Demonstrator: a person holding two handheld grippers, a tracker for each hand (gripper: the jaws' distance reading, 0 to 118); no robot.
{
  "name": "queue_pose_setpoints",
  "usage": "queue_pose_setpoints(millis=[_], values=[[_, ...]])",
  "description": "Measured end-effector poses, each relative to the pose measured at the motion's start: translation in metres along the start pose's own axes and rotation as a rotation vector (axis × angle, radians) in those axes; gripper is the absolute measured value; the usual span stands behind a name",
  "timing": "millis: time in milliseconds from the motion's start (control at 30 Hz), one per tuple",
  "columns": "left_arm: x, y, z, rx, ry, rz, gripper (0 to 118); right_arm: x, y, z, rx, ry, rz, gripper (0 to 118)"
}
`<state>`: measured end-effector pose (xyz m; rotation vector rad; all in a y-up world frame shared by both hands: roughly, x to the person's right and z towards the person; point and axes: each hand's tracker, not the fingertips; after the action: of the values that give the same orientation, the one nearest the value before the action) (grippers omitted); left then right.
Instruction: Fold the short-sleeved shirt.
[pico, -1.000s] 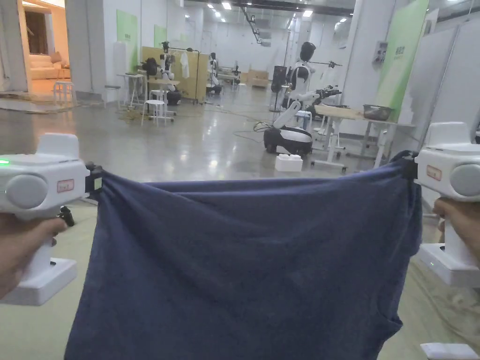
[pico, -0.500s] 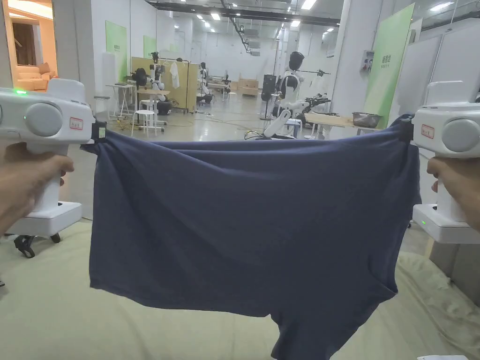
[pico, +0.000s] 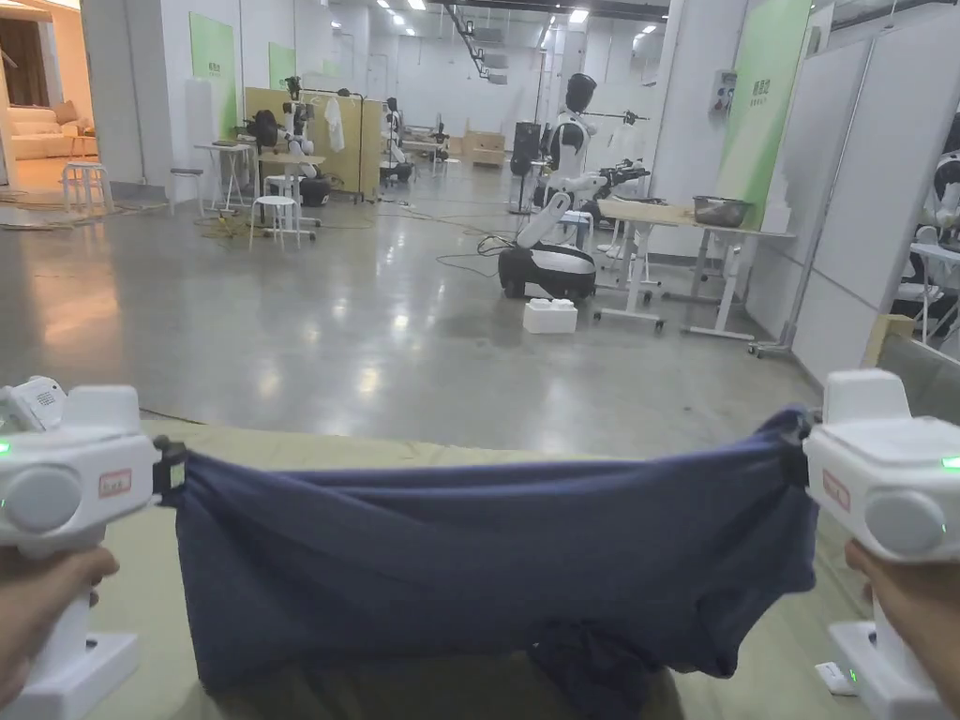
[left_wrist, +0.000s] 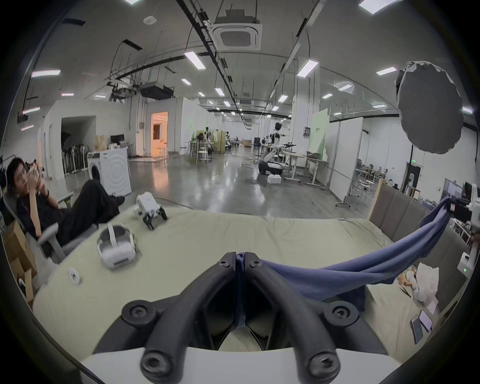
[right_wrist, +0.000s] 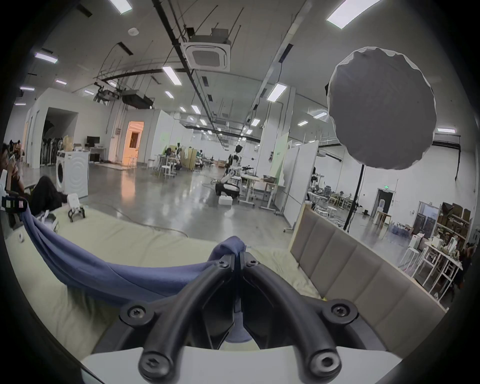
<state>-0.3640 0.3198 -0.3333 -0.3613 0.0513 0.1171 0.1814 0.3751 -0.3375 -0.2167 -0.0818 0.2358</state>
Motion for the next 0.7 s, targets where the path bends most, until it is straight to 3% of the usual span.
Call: queue_pose_setpoints(millis=[500, 700], values=[[-0.019, -0.165, 0.154, -0.137, -0.039, 0.038, 1, -0.015, -0.144, 0.156, -0.268, 0.044, -0.002, 1], [-0.017, -0.237, 0.156, -0.339, -0.028, -0.029, 1, -0.039, -0.216, 0.168, -0.437, 0.087, 0.005, 1]])
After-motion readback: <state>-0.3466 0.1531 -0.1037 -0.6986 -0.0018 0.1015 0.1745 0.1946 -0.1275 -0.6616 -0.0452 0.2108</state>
